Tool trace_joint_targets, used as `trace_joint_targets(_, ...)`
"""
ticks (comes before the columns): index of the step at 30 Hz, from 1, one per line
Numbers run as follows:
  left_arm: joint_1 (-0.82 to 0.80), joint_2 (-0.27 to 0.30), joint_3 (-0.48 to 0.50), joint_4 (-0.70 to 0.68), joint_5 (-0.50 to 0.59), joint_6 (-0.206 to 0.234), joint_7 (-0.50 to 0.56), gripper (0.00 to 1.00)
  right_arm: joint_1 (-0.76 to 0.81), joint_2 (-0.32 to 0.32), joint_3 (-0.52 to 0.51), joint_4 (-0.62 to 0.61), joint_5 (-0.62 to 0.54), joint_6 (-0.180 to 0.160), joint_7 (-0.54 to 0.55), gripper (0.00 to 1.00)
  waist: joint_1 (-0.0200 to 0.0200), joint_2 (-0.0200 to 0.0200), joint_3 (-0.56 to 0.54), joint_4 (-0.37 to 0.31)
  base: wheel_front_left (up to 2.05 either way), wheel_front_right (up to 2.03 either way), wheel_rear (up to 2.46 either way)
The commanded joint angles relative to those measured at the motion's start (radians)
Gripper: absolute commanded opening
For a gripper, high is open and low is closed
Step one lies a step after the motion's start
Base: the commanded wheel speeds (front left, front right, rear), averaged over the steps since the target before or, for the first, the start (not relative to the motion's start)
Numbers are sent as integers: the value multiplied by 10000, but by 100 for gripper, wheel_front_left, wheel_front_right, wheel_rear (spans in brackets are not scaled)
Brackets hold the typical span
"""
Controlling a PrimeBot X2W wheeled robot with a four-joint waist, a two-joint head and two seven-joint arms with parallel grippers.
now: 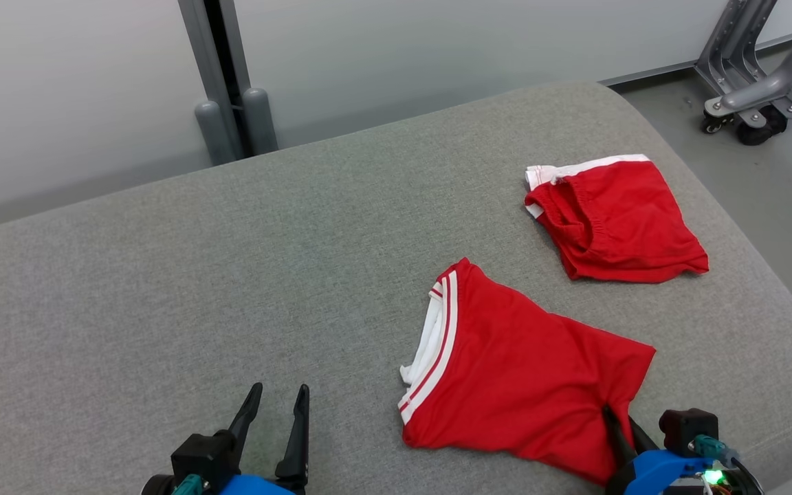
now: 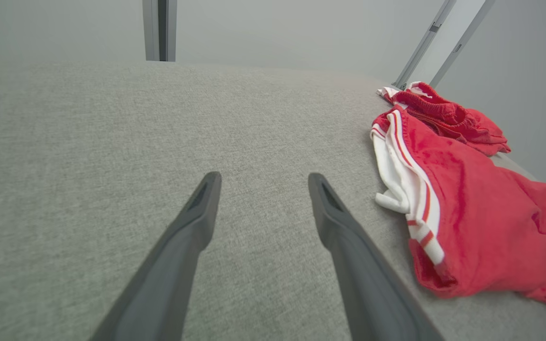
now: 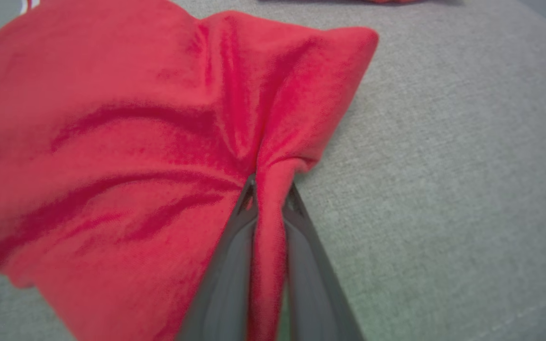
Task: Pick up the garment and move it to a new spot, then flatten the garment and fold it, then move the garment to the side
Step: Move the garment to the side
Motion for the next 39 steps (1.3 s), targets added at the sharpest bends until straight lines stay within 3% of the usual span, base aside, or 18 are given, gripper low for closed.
trace_joint_targets(1, -142, 12, 2, 33, 32, -28, -42, 100, -24, -119, -107, 33, -29, -69, 104, 0, -1, -1, 43, 42, 0, 0, 0)
trace_joint_targets(5, -65, 11, 185, 95, 5, -29, -42, 100, -806, -118, -227, -299, -463, -43, 57, 0, -1, -1, 145, 199, 0, 0, 0)
trace_joint_targets(13, -56, 114, 316, 177, 156, -29, -42, 100, -2990, -704, 90, -507, -1164, -40, 321, 0, -1, -1, 400, 675, 0, 0, 0)
trace_joint_targets(17, -211, 169, 325, 196, 144, -30, -42, 100, -4298, -1431, -197, -264, -1785, -42, 834, 0, -1, -1, 583, 961, 0, 0, 0)
trace_joint_targets(21, -398, 155, 276, 240, 65, -30, -42, 100, -5064, -2265, -1348, 71, -2777, -42, 1396, 0, -1, -1, 765, 1355, 0, 0, 0)
trace_joint_targets(22, -438, 152, 258, 258, 55, -30, -41, 100, -5154, -2449, -1768, 89, -3087, -42, 1513, 5, -1, -1, 797, 1425, 0, 0, 0)
trace_joint_targets(24, -497, 143, 255, 261, 27, -30, -42, 100, -5193, -2563, -2604, 59, -3643, -40, 1657, 100, -1, -1, 843, 1532, 0, 0, 0)
trace_joint_targets(32, -395, 152, 492, 253, 101, -30, -42, 100, -4644, -1570, -4727, -270, -4989, -40, 888, 100, -1, -1, 804, 1566, 0, 0, 0)
trace_joint_targets(39, -409, 157, 744, 157, 247, -29, -42, 100, -3911, -509, -4510, -178, -4978, -40, 78, 100, -1, -1, 663, 1550, 0, 0, 0)
